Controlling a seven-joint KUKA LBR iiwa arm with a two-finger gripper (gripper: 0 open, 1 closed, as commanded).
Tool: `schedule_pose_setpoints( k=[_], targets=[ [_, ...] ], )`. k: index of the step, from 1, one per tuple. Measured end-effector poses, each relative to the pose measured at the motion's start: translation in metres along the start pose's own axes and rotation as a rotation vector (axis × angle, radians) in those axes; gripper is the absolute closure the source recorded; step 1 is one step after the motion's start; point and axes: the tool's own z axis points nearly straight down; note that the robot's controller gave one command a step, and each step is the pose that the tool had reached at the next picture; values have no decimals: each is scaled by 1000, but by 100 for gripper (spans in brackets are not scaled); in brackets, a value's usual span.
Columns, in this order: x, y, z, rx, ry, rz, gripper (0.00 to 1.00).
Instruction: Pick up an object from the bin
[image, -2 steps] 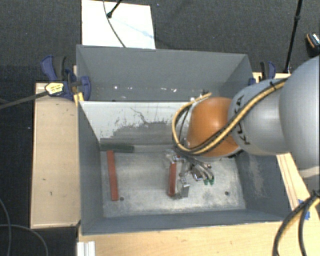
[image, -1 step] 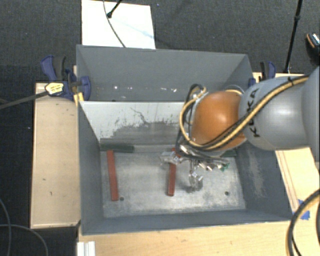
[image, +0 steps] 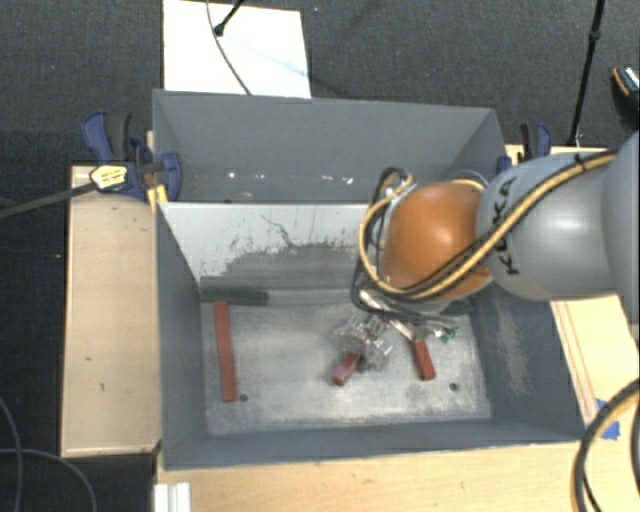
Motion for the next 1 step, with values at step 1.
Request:
schedule_pose_setpoints(
  k=[1],
  targets=[
    [-11,19,-160,5,-4,-137,100]
  ],
)
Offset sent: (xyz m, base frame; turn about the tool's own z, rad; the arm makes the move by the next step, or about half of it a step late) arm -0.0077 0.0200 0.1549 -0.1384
